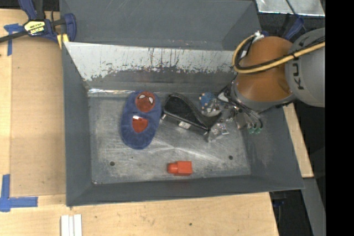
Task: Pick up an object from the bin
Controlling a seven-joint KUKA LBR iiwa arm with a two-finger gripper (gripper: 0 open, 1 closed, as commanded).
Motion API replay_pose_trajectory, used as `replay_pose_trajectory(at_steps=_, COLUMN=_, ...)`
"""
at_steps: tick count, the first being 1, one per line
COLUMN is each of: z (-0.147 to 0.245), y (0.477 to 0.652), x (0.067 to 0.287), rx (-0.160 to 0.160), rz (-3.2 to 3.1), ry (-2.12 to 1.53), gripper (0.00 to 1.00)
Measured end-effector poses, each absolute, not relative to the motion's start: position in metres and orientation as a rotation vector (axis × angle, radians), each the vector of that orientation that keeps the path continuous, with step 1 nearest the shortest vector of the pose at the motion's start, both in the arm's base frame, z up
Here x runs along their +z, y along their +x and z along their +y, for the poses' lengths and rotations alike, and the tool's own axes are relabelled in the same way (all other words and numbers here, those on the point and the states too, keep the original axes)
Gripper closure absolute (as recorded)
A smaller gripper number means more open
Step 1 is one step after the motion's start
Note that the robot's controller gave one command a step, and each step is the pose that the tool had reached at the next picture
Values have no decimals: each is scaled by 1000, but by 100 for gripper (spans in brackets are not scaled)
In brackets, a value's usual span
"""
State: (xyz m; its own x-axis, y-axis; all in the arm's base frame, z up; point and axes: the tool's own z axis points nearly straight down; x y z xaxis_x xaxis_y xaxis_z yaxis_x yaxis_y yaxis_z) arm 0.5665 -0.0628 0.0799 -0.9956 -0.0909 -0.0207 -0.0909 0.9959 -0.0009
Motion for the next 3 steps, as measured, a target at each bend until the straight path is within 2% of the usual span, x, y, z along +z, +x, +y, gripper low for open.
replay_pose_trajectory(at_steps=1, z=-54, y=596, x=78, rx=-20, rz=3093, ry=-588, gripper=100)
replay_pose_trajectory(at_steps=2, z=-47, y=598, x=75, rx=-7, rz=3075, ry=-588, gripper=0)
replay_pose_trajectory(at_steps=3, z=-47, y=599, x=78, rx=-5, rz=3075, ry=-585, gripper=100)
